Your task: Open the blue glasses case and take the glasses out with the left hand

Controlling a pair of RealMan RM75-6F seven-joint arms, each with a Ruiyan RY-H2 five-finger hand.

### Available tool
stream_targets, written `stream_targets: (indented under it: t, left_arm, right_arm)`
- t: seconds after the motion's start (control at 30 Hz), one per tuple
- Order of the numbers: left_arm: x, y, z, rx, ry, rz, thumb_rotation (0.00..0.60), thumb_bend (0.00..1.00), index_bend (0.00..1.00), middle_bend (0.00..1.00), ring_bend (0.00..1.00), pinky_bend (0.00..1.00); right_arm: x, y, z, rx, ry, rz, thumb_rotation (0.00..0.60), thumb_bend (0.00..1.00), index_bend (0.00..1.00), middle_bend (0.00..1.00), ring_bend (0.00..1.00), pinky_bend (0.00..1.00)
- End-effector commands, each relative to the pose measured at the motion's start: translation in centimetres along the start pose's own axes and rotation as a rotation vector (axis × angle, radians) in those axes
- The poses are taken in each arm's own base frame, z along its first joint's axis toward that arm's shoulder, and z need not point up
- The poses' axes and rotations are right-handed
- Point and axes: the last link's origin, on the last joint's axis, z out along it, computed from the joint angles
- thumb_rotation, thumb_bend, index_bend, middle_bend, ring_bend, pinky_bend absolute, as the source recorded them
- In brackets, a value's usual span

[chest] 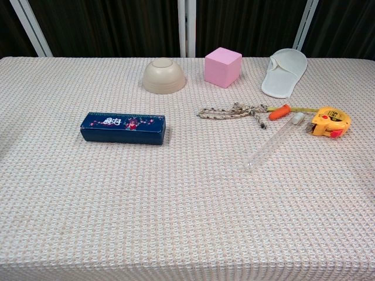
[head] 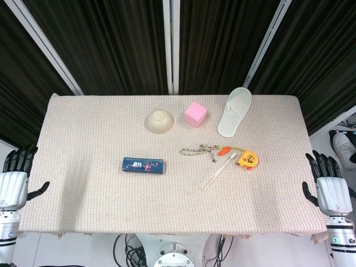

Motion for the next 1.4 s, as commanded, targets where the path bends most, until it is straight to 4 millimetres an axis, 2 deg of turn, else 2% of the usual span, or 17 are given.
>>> stream_targets:
  t: [0.03,0.33,0.47,0.63,0.67,0.73,0.83,1.0,1.2,1.4]
  left_arm:
    - [0.1,0.1,-0.2,-0.015,-0.04,0.021,0.6,0.18,0.03,0.0,0.0,0.0]
    - [0.1,0.7,0.4,-0.04,-0.03,0.032,0.6,0.18,0.03,0.0,0.0,0.0]
    - [-0.2,1.5,1.3,-0.086,-0.047,-0.009,0.6,0.18,0.03,0.0,0.0,0.0]
    - [-1.1,4.5,3.8,-0.207,-0.18,-0.087,0.6,0.2,0.03,0.02,0.0,0.0]
    - [-1.3,5.1,4.5,-0.225,-0.214,-0.104,0.6,0.22,0.03,0.02,0.0,0.01]
    - [-1.9,6.4,6.0,-0.261,-0.281,-0.132,0.6,0.33,0.03,0.04,0.0,0.02]
    - [-2.7,8.4,7.8,-0.304,-0.354,-0.161,0.6,0.39,0.03,0.07,0.0,0.02]
    - [-4.0,10.9,10.5,-0.327,-0.472,-0.204,0.6,0.39,0.03,0.09,0.0,0.02]
    - [-5.2,13.0,12.2,-0.334,-0.572,-0.234,0.6,0.39,0.03,0.09,0.0,0.02]
    - [-6.5,13.6,13.2,-0.326,-0.637,-0.201,0.6,0.39,0.04,0.09,0.0,0.02]
  right_arm:
    - [0.1,0.1,-0.1,0.008,0.013,0.003,0.6,0.39,0.0,0.0,0.0,0.0]
    - [0.2,0.1,-0.1,0.015,0.019,0.005,0.6,0.39,0.0,0.0,0.0,0.0]
    - [0.2,0.1,0.0,0.007,0.018,0.008,0.6,0.39,0.0,0.0,0.0,0.0]
    - [0.6,0.1,0.1,0.001,0.036,0.017,0.6,0.39,0.0,0.0,0.0,0.0]
    - [0.7,0.1,0.1,0.001,0.042,0.02,0.6,0.39,0.0,0.0,0.0,0.0]
    - [0.9,0.1,0.1,0.001,0.056,0.024,0.6,0.39,0.0,0.0,0.0,0.0]
    - [1.3,0.0,0.1,0.004,0.063,0.02,0.6,0.4,0.0,0.0,0.0,0.0]
    - [2.0,-0.2,0.0,0.01,0.069,0.008,0.6,0.4,0.0,0.0,0.0,0.0]
    - [2.0,0.2,-0.2,-0.013,0.059,0.01,0.6,0.39,0.0,0.0,0.0,0.0]
    - [1.8,0.6,-0.3,-0.026,0.047,0.01,0.6,0.4,0.0,0.0,0.0,0.0]
